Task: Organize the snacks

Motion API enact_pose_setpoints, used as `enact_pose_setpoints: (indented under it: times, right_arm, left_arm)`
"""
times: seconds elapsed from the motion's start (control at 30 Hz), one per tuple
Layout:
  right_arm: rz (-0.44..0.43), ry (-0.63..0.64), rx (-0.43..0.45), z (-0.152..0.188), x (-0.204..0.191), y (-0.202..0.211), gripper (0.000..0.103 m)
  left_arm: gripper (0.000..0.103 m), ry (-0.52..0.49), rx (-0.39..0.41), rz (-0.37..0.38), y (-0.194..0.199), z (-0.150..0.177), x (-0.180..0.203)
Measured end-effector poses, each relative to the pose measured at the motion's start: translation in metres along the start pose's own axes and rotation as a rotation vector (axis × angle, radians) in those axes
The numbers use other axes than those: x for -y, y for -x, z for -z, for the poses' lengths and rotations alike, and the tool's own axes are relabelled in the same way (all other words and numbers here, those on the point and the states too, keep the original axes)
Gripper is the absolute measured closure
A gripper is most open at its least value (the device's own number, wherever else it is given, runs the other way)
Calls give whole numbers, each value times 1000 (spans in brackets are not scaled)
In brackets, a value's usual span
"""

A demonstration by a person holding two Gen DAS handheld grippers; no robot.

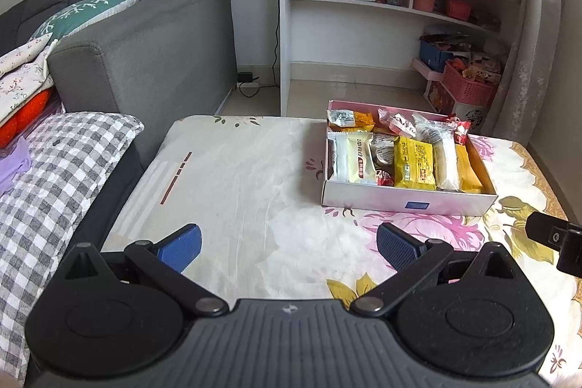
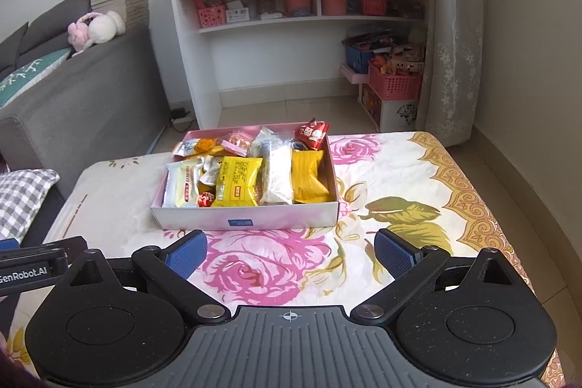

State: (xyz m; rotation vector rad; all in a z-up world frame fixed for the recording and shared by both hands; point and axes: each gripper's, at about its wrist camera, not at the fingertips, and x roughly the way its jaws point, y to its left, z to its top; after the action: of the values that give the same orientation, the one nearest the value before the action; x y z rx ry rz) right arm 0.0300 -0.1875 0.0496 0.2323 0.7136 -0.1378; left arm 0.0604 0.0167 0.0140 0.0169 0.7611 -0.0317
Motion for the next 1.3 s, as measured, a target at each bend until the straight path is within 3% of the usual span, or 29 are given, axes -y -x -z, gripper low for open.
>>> enact_pose_setpoints:
  times: [1.3]
  right_arm:
    - [-4,41,6,0,-16,0,3]
  left_arm:
    - [0,-5,-23,10,1,0,2]
